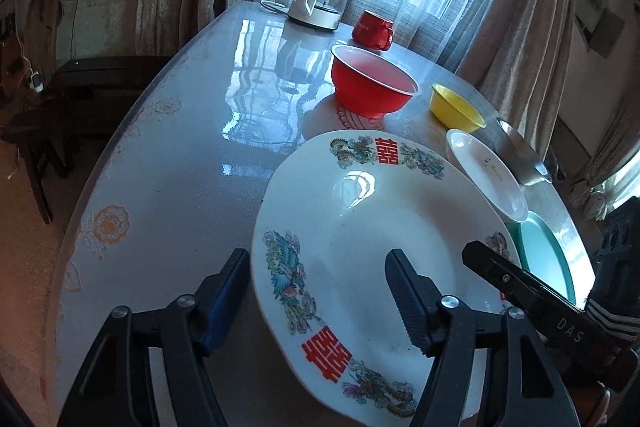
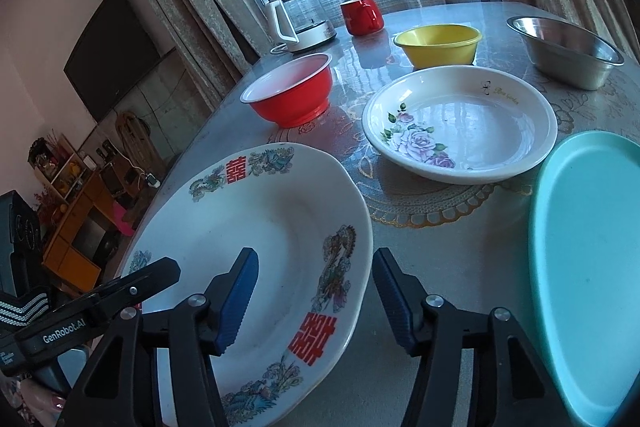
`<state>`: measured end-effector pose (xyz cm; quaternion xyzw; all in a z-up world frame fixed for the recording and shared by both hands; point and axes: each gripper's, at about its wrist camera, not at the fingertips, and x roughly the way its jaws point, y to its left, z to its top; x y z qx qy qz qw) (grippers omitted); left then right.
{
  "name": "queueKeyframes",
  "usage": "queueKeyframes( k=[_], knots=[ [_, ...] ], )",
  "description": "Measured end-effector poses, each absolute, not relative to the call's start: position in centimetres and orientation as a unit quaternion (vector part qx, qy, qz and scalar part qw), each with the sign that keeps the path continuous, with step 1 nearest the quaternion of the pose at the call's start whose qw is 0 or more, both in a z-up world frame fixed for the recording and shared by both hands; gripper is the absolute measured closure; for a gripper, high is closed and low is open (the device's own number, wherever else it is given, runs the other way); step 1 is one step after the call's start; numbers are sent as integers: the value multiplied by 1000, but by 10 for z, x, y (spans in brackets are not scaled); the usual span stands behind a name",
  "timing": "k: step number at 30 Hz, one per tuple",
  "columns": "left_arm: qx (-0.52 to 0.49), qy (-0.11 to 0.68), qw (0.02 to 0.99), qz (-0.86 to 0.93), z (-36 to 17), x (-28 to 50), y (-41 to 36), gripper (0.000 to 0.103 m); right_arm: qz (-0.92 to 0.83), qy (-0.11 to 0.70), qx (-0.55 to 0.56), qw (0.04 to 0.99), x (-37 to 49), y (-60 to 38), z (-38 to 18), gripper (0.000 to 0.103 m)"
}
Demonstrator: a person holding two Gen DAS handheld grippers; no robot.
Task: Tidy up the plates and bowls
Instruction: 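Close the right tool on the red-character plate rim while the left tool grips it, then lift the red-character plate with both tools and carry it toward the teal plate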
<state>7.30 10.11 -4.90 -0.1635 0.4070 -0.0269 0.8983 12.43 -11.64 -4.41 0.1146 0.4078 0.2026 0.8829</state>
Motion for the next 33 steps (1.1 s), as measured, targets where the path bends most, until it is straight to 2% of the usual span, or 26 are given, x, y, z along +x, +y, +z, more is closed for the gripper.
queueKeyframes(
  k=[5,10,13,26,30,33],
  knots=[
    [-144,404,903,-14,-50,73,97,43,208,407,109,883,123,-112,-45,42],
    [-122,400,908,0,-52,73,94,52,209,409,103,882,124,-110,-46,51],
    [-114,400,910,0,-53,75,91,53,213,411,99,881,125,-107,-47,58],
    [-92,401,912,0,-53,76,86,56,219,413,101,878,126,-107,-48,60],
    [-85,399,913,-2,-53,72,88,61,211,412,134,876,128,-120,-52,81],
    [-78,395,915,-5,-54,68,87,61,215,413,150,872,128,-125,-54,83]
  ],
)
